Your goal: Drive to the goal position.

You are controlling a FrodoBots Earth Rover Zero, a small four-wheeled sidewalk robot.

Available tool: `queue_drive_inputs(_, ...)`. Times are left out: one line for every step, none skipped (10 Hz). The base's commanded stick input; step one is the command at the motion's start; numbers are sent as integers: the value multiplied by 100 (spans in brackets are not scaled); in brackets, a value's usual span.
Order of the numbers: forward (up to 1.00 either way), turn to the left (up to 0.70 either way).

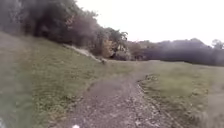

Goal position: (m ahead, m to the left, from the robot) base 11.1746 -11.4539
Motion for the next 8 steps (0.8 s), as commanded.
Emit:
queue_drive_inputs(100,-6)
queue_drive_inputs(100,-1)
queue_drive_inputs(100,0)
queue_drive_inputs(100,0)
queue_drive_inputs(100,0)
queue_drive_inputs(100,0)
queue_drive_inputs(100,-2)
queue_drive_inputs(100,-10)
